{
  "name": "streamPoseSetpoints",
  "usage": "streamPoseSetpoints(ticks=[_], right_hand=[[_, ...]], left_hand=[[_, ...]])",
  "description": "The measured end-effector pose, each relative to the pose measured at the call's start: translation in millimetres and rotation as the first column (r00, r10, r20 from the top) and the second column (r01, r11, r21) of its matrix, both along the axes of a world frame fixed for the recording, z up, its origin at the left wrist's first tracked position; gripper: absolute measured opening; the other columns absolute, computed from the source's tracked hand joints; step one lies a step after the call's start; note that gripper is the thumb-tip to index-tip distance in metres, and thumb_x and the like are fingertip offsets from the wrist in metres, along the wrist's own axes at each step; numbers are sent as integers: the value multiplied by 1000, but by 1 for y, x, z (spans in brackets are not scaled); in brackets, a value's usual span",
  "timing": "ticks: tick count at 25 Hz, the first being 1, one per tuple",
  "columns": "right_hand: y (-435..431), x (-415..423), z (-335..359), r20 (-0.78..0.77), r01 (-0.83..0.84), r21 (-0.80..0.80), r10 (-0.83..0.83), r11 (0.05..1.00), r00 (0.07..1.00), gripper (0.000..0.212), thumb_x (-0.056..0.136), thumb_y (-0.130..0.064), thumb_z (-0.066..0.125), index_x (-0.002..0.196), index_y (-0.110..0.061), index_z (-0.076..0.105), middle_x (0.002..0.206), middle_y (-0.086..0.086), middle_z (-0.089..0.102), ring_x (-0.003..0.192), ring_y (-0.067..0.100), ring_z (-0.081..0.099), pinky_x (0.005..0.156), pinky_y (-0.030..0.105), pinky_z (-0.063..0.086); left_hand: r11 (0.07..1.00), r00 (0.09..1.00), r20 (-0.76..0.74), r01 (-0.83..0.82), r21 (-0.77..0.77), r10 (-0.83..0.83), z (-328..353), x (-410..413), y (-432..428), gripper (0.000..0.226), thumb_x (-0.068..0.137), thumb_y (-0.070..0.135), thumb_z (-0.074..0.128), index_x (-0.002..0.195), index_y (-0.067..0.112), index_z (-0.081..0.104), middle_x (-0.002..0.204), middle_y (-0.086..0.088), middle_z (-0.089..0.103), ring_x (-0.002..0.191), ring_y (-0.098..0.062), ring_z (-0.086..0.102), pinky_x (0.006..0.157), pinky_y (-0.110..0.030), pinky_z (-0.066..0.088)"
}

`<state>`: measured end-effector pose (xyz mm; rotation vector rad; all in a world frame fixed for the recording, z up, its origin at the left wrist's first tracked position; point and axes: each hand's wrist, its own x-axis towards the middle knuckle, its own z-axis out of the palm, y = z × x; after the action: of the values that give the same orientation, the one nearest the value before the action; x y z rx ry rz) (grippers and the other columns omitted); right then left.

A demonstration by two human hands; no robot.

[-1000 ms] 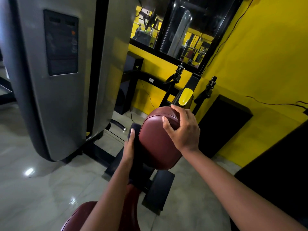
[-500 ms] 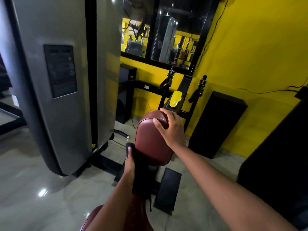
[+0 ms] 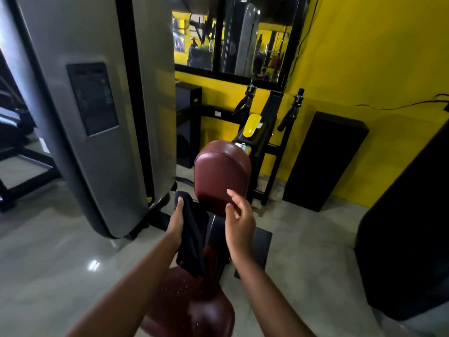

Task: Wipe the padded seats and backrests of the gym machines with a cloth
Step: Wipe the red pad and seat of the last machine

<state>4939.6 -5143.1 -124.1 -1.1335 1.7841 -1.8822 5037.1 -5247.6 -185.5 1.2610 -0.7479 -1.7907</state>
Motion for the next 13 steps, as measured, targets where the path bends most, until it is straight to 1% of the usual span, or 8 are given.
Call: streamPoseSetpoints(ticks=[1,3,5,7,9,11,12,13], right_hand=[[3,5,-9,52,-8,34,6,999,999,32,90,0,49,114,-16,63,114,-5,61,106,2,56,84,2,41],[5,5,-25,109,-64,99,53,993,993,30,91,-2,49,113,-17,64,112,-7,62,102,0,58,81,0,40],[-3,-2,-33,146,-165,196,138,967,980,26,93,-9,50,112,-21,64,112,-7,62,103,2,58,82,2,40],[-15,-10,-42,163,-278,313,237,908,958,25,94,-18,52,117,-22,61,118,-6,59,113,7,54,91,8,40],[-24,-14,-50,156,-374,396,339,839,928,33,94,-28,53,126,-23,55,124,-8,54,119,6,48,101,20,38],[-31,-15,-53,163,-438,432,409,788,898,40,94,-33,51,132,-21,50,123,-8,52,118,5,46,101,21,35],[-33,-15,-55,200,-476,424,433,771,879,41,94,-35,50,132,-20,50,125,-5,54,119,8,47,102,23,36],[-35,-16,-57,245,-511,413,449,754,859,42,93,-37,51,131,-18,51,126,-2,55,120,12,50,103,26,38]], left_hand=[[1000,1000,17,15,4,-16,-3,0,0,68,84,63,50,115,3,62,104,-16,68,98,-30,65,96,-40,49],[998,998,37,48,31,-49,-8,1,3,73,82,65,51,118,4,62,108,-16,68,101,-31,65,96,-41,49],[997,998,-5,67,46,-66,-4,-1,10,67,86,63,47,113,5,64,104,-17,69,96,-30,66,85,-39,52],[995,994,-56,92,48,-90,2,-5,16,60,91,57,42,110,4,64,97,-16,69,89,-26,66,76,-35,52],[993,988,-113,108,43,-103,9,-11,24,57,94,53,38,113,4,62,91,-13,71,84,-23,65,73,-32,52],[994,982,-179,78,75,-64,15,-23,33,54,95,50,37,111,5,62,83,-9,73,85,-22,64,75,-30,51],[996,983,-181,43,84,-28,12,-30,37,54,94,51,37,113,7,61,86,-8,74,91,-22,64,81,-31,50],[997,975,-223,10,81,8,17,-37,42,56,93,53,38,119,8,59,98,-5,72,103,-22,61,91,-33,48]])
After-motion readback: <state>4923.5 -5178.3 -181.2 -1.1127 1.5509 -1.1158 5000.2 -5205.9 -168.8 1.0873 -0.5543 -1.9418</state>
